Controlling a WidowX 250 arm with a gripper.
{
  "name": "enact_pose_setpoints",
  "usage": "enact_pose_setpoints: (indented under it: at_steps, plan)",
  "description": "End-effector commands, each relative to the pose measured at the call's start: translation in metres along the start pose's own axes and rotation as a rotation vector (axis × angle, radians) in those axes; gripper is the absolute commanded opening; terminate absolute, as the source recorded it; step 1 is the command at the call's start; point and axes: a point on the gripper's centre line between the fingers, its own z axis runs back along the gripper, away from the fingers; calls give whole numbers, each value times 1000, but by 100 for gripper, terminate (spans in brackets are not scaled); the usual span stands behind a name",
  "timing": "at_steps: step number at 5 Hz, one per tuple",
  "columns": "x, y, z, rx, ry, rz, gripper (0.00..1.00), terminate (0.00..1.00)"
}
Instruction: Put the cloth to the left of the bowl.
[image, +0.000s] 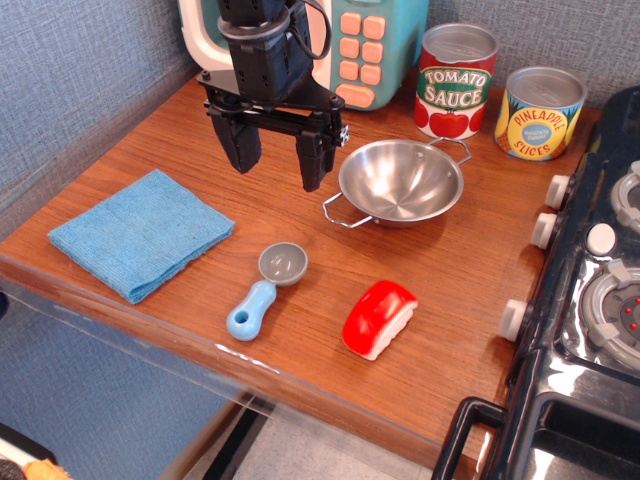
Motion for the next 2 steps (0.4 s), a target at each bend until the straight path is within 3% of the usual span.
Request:
enact_pose_setpoints:
  at_steps: [1,2]
  plan:
    - [0,0,0,0,0,0,100,0]
    - [-12,16,0,10,11,32,100,0]
